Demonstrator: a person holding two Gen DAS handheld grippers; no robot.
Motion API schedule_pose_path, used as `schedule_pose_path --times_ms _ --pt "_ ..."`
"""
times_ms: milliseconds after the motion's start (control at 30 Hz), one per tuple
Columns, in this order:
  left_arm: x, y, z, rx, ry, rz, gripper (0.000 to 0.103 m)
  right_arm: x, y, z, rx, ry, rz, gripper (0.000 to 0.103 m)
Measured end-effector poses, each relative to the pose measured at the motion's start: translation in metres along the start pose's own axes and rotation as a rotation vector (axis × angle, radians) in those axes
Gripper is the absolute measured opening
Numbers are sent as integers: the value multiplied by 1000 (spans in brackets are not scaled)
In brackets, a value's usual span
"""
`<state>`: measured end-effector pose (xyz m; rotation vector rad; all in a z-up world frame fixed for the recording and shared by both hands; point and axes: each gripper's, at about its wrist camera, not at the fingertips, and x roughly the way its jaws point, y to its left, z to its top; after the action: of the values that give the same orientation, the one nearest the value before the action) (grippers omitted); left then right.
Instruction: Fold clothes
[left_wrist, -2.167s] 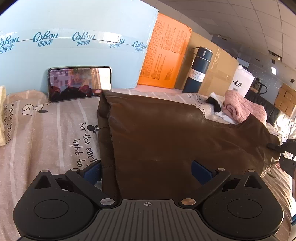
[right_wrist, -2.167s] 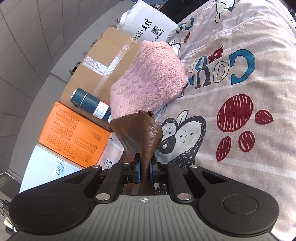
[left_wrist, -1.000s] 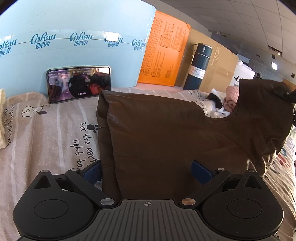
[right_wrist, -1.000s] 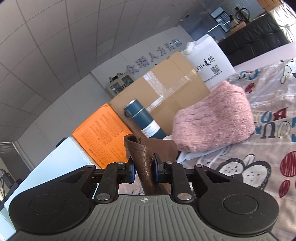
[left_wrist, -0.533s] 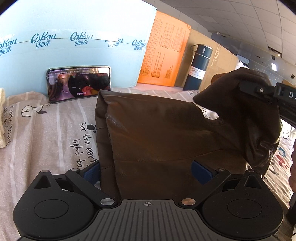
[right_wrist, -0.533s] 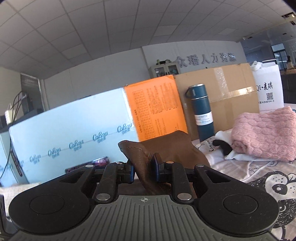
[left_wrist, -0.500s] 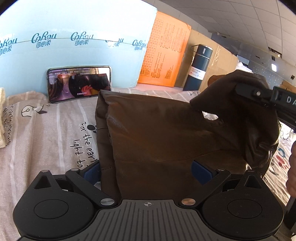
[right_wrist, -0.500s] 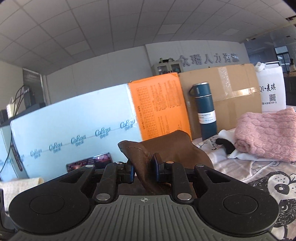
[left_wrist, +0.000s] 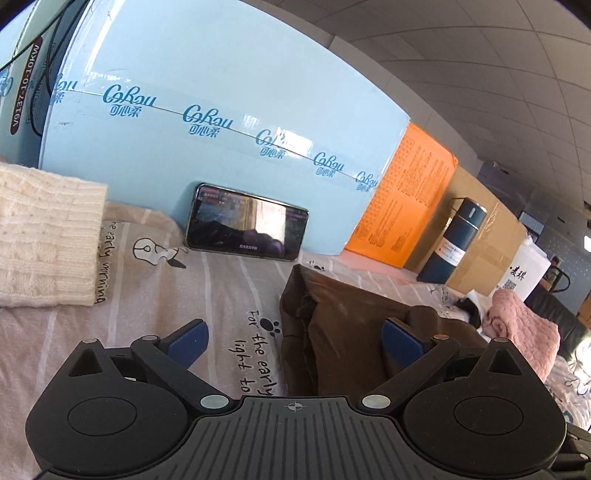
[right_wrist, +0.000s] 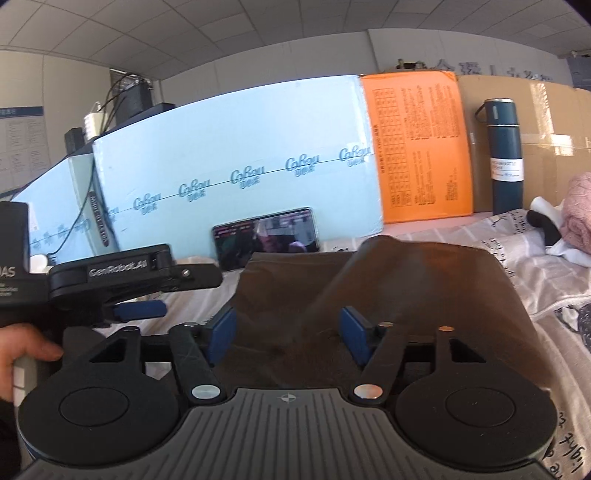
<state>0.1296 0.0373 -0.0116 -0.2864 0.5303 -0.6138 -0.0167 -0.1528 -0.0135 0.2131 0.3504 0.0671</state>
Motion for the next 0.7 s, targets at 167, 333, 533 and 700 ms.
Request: schedule_pose_path --times_ms 167,333,533,700 --pt "-6 -1 -1 -6 -51 -36 101 -1 -1 0 22 100 197 84" --pt "-17 3 4 -44 -138 -85 101 -24 -35 19 144 43 364 86" --pt "-14 -13 20 -64 -114 -129 102 -47 -86 48 198 -118 363 91" --pt "-3 -30 41 -120 -33 -95 102 -42 -118 57 342 -62 620 98"
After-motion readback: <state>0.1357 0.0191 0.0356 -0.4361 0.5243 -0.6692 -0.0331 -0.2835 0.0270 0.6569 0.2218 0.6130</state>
